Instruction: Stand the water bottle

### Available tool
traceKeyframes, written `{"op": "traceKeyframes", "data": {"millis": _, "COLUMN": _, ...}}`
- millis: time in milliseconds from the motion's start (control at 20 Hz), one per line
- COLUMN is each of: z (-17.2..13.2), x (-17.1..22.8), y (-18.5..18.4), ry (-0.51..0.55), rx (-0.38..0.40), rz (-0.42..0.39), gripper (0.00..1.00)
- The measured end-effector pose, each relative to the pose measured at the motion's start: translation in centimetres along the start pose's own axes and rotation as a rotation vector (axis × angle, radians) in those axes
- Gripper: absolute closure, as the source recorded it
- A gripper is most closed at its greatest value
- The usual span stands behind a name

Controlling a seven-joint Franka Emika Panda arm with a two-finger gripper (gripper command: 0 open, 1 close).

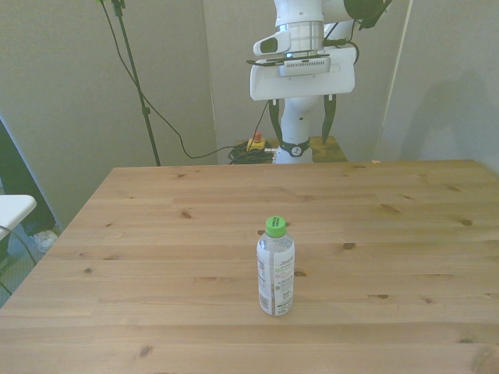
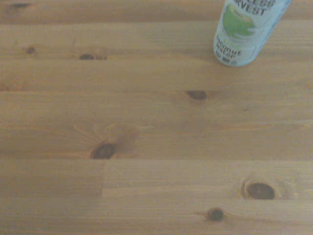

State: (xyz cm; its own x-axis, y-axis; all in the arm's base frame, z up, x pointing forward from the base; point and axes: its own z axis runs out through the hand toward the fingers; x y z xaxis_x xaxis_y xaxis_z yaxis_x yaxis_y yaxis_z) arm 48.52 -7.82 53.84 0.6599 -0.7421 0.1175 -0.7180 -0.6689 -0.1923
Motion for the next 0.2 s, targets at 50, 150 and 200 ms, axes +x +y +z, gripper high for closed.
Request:
{"op": "traceKeyframes", "data": {"millis": 50, "z": 0.12, "x": 0.08, "y": 0.27, "ry": -0.003, "rx": -0.003, "rz": 0.0, "gripper": 0.0}}
{"op": "traceKeyframes", "data": {"millis": 150, "z": 0.21, "x": 0.38, "y": 0.73, "ry": -0.004, "rx": -0.007, "rz": 0.002, "gripper": 0.0}}
{"op": "traceKeyframes", "data": {"millis": 200, "z": 0.22, "x": 0.5, "y": 0.91, "ry": -0.005, "rx": -0.008, "rz": 0.003, "gripper": 0.0}}
